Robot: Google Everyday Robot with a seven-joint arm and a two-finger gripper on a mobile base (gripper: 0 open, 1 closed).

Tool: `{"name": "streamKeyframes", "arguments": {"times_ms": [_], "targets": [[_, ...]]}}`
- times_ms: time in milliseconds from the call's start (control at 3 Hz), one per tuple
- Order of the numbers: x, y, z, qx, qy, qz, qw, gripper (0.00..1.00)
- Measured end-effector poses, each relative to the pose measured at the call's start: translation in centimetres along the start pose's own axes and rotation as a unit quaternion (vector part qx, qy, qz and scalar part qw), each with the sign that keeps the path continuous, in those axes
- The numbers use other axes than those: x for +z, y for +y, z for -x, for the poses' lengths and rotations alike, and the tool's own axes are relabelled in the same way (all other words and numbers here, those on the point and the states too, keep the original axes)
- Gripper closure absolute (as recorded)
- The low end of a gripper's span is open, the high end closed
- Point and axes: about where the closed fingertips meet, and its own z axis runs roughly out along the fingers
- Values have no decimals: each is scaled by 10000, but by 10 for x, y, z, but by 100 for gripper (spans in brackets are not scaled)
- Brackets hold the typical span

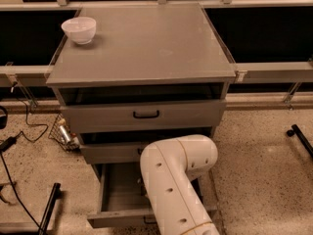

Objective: Pick water bottle from bottom drawer and place on counter

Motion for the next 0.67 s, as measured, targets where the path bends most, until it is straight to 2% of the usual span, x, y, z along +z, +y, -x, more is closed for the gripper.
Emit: {"name": "streamKeyframes", "arguments": {"times_ms": [333, 667], "targets": [[0, 0, 0, 0, 0, 0, 10000, 85], [0, 1, 0, -1, 0, 5, 10000, 100]]}}
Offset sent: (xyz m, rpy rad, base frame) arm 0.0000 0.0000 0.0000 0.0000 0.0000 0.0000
